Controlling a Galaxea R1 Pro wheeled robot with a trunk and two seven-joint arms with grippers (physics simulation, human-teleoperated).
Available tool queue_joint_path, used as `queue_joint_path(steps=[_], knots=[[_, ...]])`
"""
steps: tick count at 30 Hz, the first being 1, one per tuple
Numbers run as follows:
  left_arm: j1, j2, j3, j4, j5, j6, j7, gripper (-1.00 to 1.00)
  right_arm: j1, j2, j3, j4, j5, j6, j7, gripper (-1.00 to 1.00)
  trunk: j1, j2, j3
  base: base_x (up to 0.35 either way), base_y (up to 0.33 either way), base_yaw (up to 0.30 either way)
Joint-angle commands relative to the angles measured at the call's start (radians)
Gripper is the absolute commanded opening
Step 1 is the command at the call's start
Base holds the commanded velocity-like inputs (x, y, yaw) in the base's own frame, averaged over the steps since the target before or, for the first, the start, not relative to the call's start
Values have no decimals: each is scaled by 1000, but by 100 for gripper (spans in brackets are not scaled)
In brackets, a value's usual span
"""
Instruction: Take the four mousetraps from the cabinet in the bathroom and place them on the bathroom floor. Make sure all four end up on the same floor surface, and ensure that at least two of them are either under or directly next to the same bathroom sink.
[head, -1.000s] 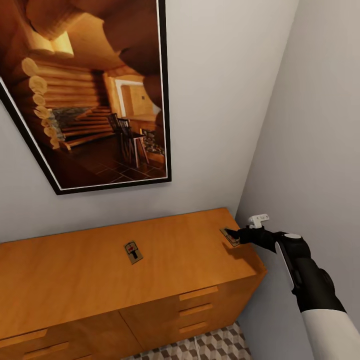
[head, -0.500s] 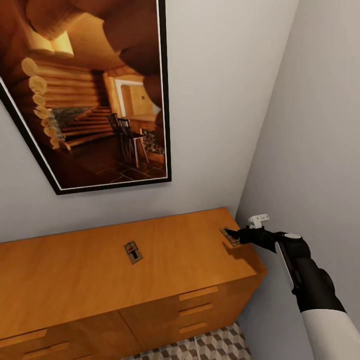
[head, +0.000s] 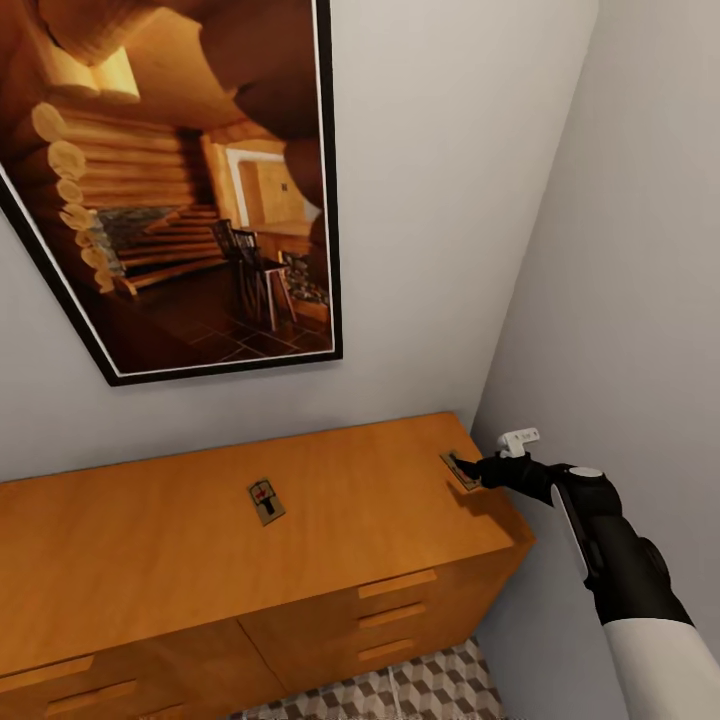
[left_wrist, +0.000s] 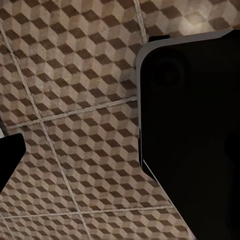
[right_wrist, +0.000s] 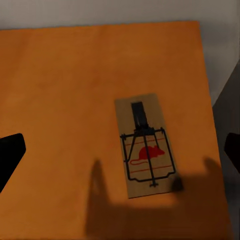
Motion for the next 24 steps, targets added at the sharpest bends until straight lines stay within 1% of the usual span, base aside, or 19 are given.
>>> queue_joint_path(steps=[1, 3, 4, 17, 24], knots=[[-2, 0, -3, 5, -7, -6, 7, 100, -1, 0, -2, -1, 15, 3, 9, 100, 1, -2, -4, 0, 0, 0], [-1, 0, -3, 5, -7, -6, 7, 100, -1, -1, -2, -1, 29, 3, 9, 100, 1, -2, -7, 0, 0, 0], [0, -1, -3, 5, -7, -6, 7, 100, -1, -1, -2, -1, 43, 3, 9, 100, 1, -2, -8, 0, 0, 0], [1, 1, -3, 5, -7, -6, 7, 100, -1, -3, -2, -1, 50, 3, 9, 100, 1, -2, -29, 0, 0, 0], [1, -1, -3, 5, -7, -6, 7, 100, -1, -3, 0, -1, 51, 3, 9, 100, 1, -2, -33, 0, 0, 0]])
